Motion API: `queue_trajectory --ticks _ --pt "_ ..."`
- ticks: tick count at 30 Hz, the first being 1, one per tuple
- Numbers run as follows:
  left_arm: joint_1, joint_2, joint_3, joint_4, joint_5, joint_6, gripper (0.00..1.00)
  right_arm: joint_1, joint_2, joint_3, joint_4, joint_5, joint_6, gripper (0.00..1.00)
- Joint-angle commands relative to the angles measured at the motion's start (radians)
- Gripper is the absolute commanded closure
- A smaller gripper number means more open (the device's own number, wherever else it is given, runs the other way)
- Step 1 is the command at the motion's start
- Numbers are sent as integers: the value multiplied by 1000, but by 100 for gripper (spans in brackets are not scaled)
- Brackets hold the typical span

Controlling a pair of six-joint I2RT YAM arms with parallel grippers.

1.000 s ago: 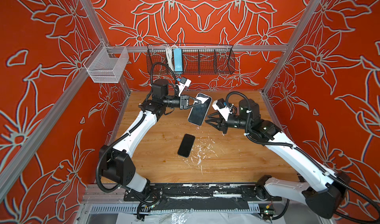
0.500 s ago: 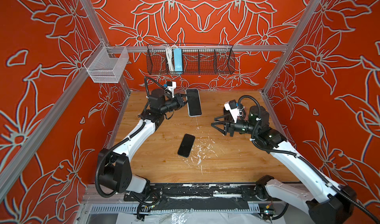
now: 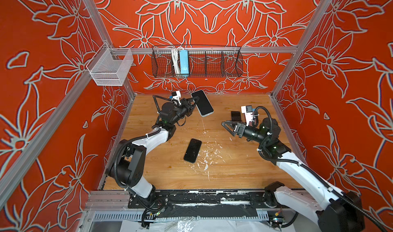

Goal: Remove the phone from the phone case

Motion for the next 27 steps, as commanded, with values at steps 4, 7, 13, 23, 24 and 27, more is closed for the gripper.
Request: queue_trajectory --ticks 4,7,13,23,24,27 --pt "-57 -55 -18 119 -59 -22 100 2 54 -53 181 98 142 6" --pt "-68 -54 -6 116 -43 -20 100 25 90 -34 185 108 123 7" --pt "-83 -83 -14 114 -46 -12 100 55 185 3 266 86 137 8" --pt "-97 -152 -54 86 -72 6 100 61 272 35 356 58 145 10" --pt "-99 -157 -58 82 -75 13 100 61 275 36 364 53 148 10" --pt "-101 -169 -68 71 -85 25 100 61 285 44 376 28 149 10"
